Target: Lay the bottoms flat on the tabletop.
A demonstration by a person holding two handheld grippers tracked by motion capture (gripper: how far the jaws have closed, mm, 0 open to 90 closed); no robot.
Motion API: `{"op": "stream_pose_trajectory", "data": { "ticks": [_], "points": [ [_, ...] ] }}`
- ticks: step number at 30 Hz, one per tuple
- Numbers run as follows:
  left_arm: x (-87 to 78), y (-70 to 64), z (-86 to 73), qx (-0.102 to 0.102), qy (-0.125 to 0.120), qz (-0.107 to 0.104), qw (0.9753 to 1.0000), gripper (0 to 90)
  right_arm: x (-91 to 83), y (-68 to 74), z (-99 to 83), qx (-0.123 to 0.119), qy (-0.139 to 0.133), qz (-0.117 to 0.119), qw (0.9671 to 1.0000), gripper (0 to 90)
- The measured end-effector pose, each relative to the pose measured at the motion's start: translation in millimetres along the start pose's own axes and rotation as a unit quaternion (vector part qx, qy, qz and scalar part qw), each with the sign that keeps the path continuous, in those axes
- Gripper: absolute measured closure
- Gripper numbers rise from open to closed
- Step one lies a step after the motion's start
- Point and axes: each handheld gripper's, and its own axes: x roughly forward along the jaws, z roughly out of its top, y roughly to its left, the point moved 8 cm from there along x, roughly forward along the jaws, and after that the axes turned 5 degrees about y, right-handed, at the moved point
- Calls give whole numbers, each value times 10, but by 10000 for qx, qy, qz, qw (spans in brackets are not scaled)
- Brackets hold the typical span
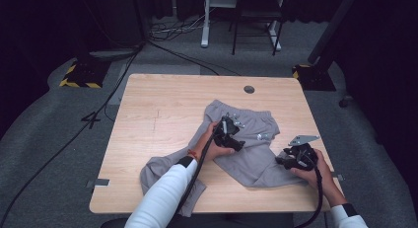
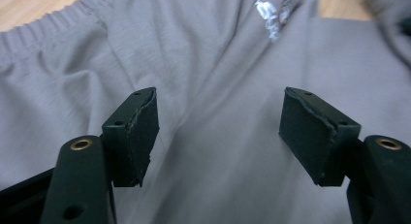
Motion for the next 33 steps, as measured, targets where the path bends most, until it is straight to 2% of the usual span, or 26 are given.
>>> {"op": "stream_pose_trajectory", "data": {
  "ticks": [1, 3, 5, 6, 7, 8, 9, 10, 11, 13, 14, 15, 18, 19, 21, 25, 26, 27, 29, 30, 31, 32, 33],
  "points": [
    [42, 14, 2, -16, 55, 2, 10000, 346, 3, 11, -2, 6, -29, 77, 10000, 460],
    [123, 74, -10, -115, 204, 265, 9994, 363, 2, 16, -4, 35, -22, 111, 9999, 501],
    [162, 146, -17, -225, 244, 322, 9989, 361, 0, 18, -2, 46, -19, 118, 9999, 525],
    [159, 280, -28, -344, 288, 661, 9968, 408, -6, 26, 2, 25, -18, 91, 10000, 609],
    [159, 280, -28, -344, 288, 661, 9968, 408, -6, 29, 8, -12, -24, 58, 10000, 623],
    [156, 338, -42, -426, 313, 703, 9961, 408, -6, 29, 8, -12, -24, 58, 10000, 623],
    [140, 459, -71, -607, 312, 850, 9940, 408, -9, 15, 17, -66, -3, -98, 9999, 656],
    [126, 513, -90, -677, 332, 929, 9928, 408, -10, 1, 24, -85, 3, -195, 9998, 661],
    [126, 513, -90, -677, 332, 929, 9928, 410, -19, -19, 29, -91, 13, -293, 9995, 664],
    [90, 630, -130, -767, 383, 1089, 9903, 413, -33, -41, 40, -71, -48, -337, 9994, 664],
    [74, 694, -156, -870, 385, 1144, 9889, 414, -80, -88, 61, 71, -192, -373, 9991, 664],
    [55, 760, -186, -986, 377, 1178, 9874, 414, -80, -88, 61, 71, -192, -373, 9991, 664],
    [-14, 950, -284, -1283, 389, 1402, 9810, 417, -195, -118, 118, 113, -534, -515, 9972, 663],
    [-41, 1006, -321, -1366, 410, 1454, 9790, 417, -195, -118, 118, 113, -534, -515, 9972, 663],
    [-86, 1117, -389, -1566, 382, 1540, 9748, 416, -262, -94, 165, 104, -708, -530, 9960, 661],
    [-191, 1321, -519, -1810, 439, 1810, 9657, 413, -421, 46, 274, -102, -1075, -421, 9933, 662],
    [-211, 1348, -543, -1830, 473, 1839, 9646, 410, -475, 122, 302, -217, -1207, -306, 9920, 663],
    [-233, 1379, -568, -1874, 493, 1867, 9631, 399, -536, 271, 319, -482, -1288, -47, 9905, 664],
    [-275, 1419, -598, -1920, 490, 1881, 9619, 388, -574, 466, 294, -826, -1189, 197, 9893, 664],
    [-295, 1436, -607, -1928, 472, 1911, 9613, 388, -574, 466, 294, -826, -1189, 197, 9893, 664],
    [-317, 1445, -614, -1941, 465, 1910, 9611, 384, -588, 564, 272, -985, -1145, 293, 9881, 664],
    [-340, 1450, -614, -1935, 439, 1887, 9618, 380, -613, 736, 218, -1221, -1039, 465, 9860, 664],
    [-365, 1457, -613, -1925, 404, 1907, 9617, 380, -613, 736, 218, -1221, -1039, 465, 9860, 664]
  ]
}}
